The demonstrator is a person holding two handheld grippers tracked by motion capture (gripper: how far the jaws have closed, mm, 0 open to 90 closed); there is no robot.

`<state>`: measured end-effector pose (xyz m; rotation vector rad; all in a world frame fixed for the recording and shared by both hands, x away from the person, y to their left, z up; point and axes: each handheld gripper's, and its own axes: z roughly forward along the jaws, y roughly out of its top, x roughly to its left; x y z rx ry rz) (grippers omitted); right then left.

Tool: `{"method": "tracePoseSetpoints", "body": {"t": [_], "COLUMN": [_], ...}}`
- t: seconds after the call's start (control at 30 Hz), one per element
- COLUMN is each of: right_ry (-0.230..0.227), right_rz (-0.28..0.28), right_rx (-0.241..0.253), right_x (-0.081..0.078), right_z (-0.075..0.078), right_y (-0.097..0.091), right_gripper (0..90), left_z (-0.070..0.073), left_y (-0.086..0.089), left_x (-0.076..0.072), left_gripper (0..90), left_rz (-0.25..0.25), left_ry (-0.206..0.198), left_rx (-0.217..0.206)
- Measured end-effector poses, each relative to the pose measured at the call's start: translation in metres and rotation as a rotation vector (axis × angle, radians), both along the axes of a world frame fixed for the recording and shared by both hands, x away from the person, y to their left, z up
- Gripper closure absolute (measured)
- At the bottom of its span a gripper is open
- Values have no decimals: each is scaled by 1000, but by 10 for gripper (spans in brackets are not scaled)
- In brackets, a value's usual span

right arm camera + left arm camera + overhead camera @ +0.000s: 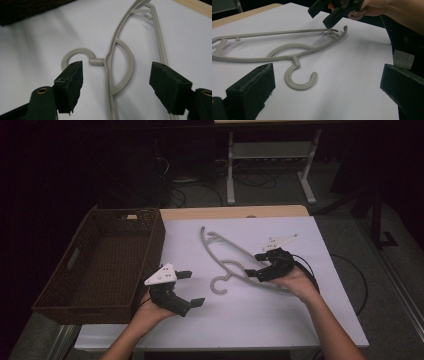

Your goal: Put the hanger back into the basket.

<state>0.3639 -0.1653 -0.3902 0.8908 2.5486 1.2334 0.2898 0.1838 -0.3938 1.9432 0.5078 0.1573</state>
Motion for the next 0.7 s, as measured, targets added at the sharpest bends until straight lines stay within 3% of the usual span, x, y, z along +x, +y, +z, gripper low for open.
{"method": "tracePoseSetpoints", "body": {"t": [0.1,0.23,0.7], "right_ry": [-1,33,120], "right_rz": [13,22,84], "right_rx": [-36,-94,-164], "right_x": [5,7,8], "right_z": [-7,-16,-34], "right_y": [1,4,10], "right_gripper": [295,368,573], "left_z": [0,-1,-2], "left_y": [0,0,1], "left_x": [0,1,1], "left_gripper": [0,0,0], "left_rz": [0,-1,-2], "left_ry": [3,3,5], "left_rx": [-4,2,2]}}
